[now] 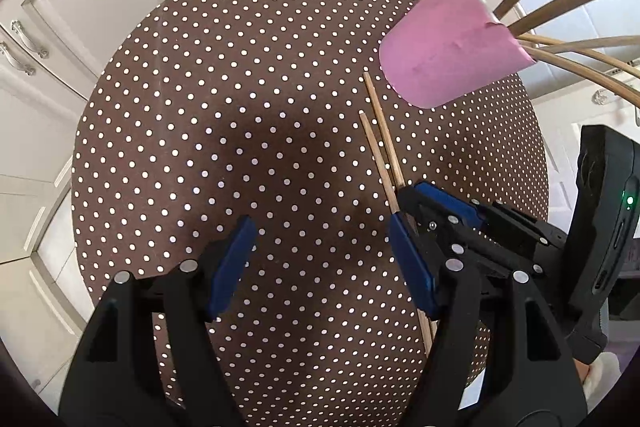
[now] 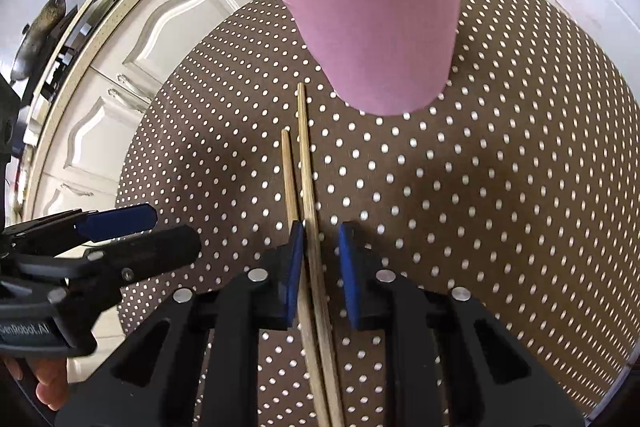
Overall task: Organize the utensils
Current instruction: 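Close the left gripper on a chopstick while the right gripper grasps another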
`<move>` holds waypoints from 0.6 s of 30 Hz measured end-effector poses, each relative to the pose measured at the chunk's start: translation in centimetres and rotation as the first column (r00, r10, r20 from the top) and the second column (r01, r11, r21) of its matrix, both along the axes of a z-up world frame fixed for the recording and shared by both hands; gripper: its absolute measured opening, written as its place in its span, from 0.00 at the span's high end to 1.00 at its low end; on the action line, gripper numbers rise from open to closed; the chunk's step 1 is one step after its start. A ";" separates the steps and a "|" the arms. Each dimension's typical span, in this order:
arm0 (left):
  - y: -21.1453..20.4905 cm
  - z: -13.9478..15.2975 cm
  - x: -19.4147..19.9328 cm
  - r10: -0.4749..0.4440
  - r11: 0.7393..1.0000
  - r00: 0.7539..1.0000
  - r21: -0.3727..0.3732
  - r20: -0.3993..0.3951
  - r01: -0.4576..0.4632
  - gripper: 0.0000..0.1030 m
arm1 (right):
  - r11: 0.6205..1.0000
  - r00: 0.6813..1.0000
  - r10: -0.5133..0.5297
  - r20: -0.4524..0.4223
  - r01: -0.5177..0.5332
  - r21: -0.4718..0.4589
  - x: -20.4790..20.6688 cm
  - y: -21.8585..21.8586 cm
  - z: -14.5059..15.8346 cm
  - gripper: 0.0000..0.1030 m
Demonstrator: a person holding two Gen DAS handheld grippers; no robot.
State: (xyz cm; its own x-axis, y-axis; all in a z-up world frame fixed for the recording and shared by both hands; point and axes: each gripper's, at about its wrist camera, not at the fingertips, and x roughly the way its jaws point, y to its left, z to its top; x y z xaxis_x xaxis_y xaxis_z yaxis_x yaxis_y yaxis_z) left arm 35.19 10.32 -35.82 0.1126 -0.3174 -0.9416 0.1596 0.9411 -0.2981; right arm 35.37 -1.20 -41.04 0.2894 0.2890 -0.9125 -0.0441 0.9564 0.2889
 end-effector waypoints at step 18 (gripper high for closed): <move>-6.5 -3.0 3.0 -0.077 0.997 0.994 0.012 -0.083 0.078 0.56 | 0.997 0.991 -0.069 -0.119 0.073 0.031 -4.9 -6.0 0.0 0.94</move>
